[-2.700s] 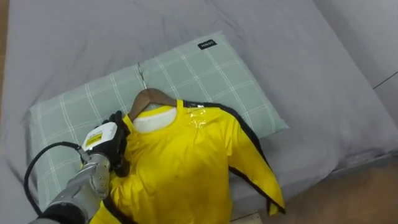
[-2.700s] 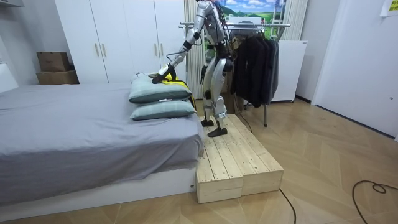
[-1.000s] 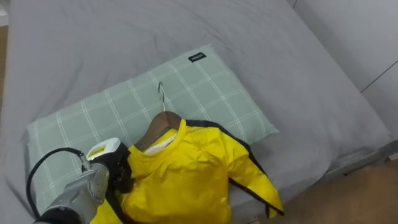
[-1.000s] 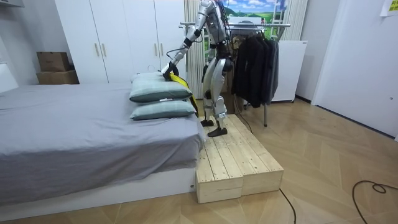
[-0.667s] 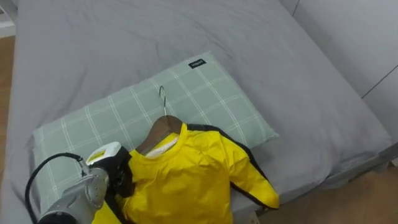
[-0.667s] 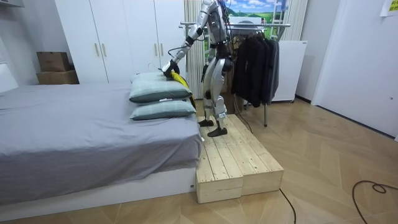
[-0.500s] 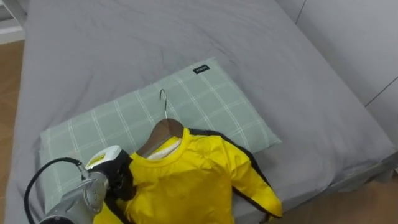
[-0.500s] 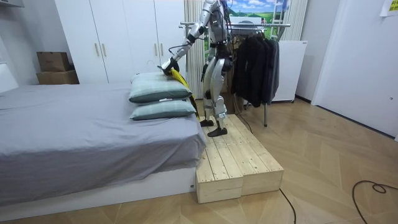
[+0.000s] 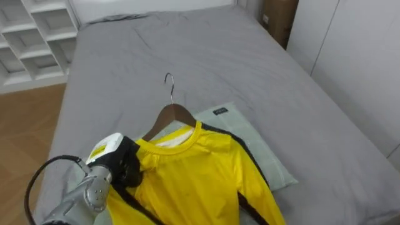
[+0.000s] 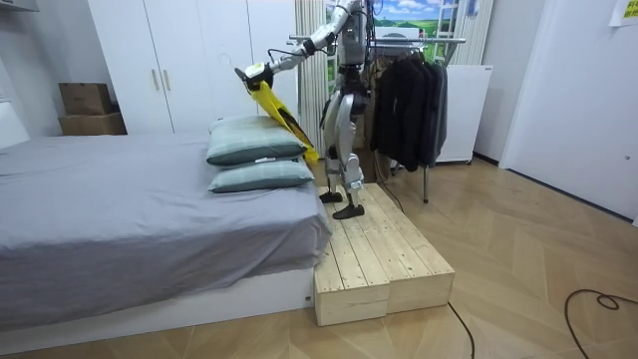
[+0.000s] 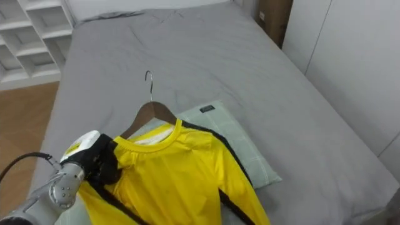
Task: Hang clothes
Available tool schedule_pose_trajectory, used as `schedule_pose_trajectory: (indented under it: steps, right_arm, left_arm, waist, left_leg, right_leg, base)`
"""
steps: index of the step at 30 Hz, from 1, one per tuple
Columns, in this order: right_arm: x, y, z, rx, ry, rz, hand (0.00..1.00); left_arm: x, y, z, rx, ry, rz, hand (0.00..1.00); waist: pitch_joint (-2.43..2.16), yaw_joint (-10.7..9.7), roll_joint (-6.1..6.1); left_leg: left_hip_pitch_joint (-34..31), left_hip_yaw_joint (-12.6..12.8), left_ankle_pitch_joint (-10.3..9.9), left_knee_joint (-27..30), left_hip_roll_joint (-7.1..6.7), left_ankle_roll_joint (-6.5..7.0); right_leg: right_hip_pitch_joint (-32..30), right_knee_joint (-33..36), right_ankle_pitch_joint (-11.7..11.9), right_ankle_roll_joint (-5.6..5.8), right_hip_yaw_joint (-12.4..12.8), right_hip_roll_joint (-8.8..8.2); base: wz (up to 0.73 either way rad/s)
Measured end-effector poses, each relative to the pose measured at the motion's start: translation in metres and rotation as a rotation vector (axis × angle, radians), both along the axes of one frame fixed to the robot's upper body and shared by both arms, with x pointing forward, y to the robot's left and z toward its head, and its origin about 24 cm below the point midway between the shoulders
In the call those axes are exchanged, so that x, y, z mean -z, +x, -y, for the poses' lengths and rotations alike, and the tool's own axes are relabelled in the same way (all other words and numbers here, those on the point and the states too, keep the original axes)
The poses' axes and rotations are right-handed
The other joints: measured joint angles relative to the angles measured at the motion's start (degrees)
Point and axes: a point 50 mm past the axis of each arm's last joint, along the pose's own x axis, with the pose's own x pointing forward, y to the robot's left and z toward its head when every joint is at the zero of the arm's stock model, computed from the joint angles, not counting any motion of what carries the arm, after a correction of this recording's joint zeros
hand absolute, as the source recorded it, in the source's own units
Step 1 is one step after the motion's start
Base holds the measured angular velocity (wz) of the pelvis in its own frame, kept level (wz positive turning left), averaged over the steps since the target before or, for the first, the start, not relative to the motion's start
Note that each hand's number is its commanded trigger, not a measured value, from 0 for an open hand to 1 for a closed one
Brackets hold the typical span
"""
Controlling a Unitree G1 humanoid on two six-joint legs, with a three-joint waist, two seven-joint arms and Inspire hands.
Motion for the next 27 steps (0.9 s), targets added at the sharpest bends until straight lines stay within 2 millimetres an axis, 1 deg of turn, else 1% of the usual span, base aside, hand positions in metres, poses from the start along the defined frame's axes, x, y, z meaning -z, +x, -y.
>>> schedule_pose_trajectory:
  steps: [1, 2, 3, 4, 5, 7, 10, 17, 20, 22, 27]
  right_arm:
    - [0.000, -0.001, 0.001, 0.001, -0.005, -0.002, 0.00]
    - [0.000, -0.003, 0.002, 0.001, -0.007, -0.005, 0.00]
    - [0.000, -0.006, 0.004, 0.015, -0.010, -0.009, 0.00]
    - [0.001, -0.012, 0.007, 0.034, -0.013, -0.017, 0.00]
    - [0.001, -0.017, 0.008, 0.042, -0.016, -0.025, 0.00]
    - [0.002, -0.032, 0.014, 0.052, -0.032, -0.061, 0.00]
    - [0.002, -0.039, 0.016, 0.058, -0.040, -0.080, 0.00]
    - [0.002, -0.042, 0.018, 0.046, -0.051, -0.090, 0.00]
    - [0.001, -0.043, 0.022, 0.080, -0.065, -0.078, 0.00]
    - [-0.002, -0.037, 0.026, 0.101, -0.093, -0.049, 0.00]
    - [-0.007, -0.023, 0.032, 0.124, -0.152, -0.002, 0.00]
  left_arm:
    - [-0.006, -0.001, 0.000, 0.000, -0.018, 0.041, 1.00]
    - [-0.007, -0.002, -0.001, -0.004, -0.028, 0.058, 1.00]
    - [-0.010, -0.005, -0.002, -0.013, -0.043, 0.093, 1.00]
    - [-0.013, -0.008, -0.002, -0.012, -0.054, 0.127, 1.00]
    - [-0.015, -0.009, -0.001, -0.010, -0.059, 0.140, 1.00]
    - [-0.014, -0.015, -0.005, -0.027, -0.064, 0.169, 1.00]
    - [-0.013, -0.020, -0.012, -0.039, -0.046, 0.174, 1.00]
    - [-0.011, -0.024, -0.015, -0.055, -0.040, 0.184, 1.00]
    - [-0.013, -0.024, -0.015, -0.051, -0.037, 0.192, 1.00]
    - [-0.019, -0.023, -0.015, -0.040, -0.034, 0.217, 1.00]
    - [-0.020, -0.022, -0.014, -0.041, -0.035, 0.229, 1.00]
  waist:
    - [-0.05, 0.25, 0.05]
    - [-0.05, 0.37, 0.02]
    - [-0.22, 0.38, 0.01]
    - [-0.22, 0.35, 0.01]
    - [-0.22, 0.49, -0.02]
    - [-0.24, 0.99, 0.01]
    - [-0.24, 1.05, 0.00]
    - [-0.20, 1.18, -0.01]
    - [-0.21, 1.22, 0.06]
    - [-0.21, 1.18, 0.05]
    - [-0.20, 1.29, 0.03]
  left_leg:
    - [0.88, -0.01, 0.10, -0.46, 0.05, -0.12]
    - [1.57, -0.01, 0.12, -0.73, 0.08, -0.16]
    - [2.63, -0.05, 0.14, -1.40, 0.10, -0.24]
    - [3.57, -0.21, 0.13, -1.95, 0.12, -0.32]
    - [4.17, -0.27, 0.16, -2.26, 0.13, -0.36]
    - [6.58, -0.42, -0.01, -3.29, 0.17, -0.63]
    - [8.30, -1.09, -0.21, -4.01, 0.15, -0.89]
    - [11.09, -1.23, -0.58, -5.01, 0.30, -1.25]
    - [11.65, -1.23, -1.07, -4.97, 0.51, -1.38]
    - [11.67, -1.24, -1.13, -5.01, 0.53, -1.36]
    - [12.36, -1.19, -1.24, -5.27, 0.57, -1.42]
  right_leg:
    - [0.96, -0.60, 0.02, -0.04, -0.01, 0.15]
    - [1.53, -0.74, -0.01, -0.10, -0.05, 0.22]
    - [2.35, -0.75, -0.34, -0.24, -0.27, 0.29]
    - [3.22, -0.77, -0.89, -0.03, -0.69, 0.29]
    - [3.68, -0.80, -1.09, 0.00, -0.71, 0.34]
    - [5.55, -0.68, -1.76, -0.36, -0.73, 0.57]
    - [6.93, -0.57, -2.38, -0.41, -0.61, 0.86]
    - [9.10, -0.72, -3.15, -0.64, -0.76, 1.37]
    - [9.71, -0.80, -3.54, -0.63, -0.74, 1.65]
    - [9.69, -0.77, -3.64, -0.66, -0.79, 1.65]
    - [10.21, -0.64, -4.05, -0.58, -0.71, 1.75]
  base:
    - [0.00]
    - [-0.04]
    - [0.05]
    - [0.10]
    - [0.12]
    - [0.03]
    - [0.00]
    - [0.00]
    - [0.00]
    - [0.00]
    - [0.00]
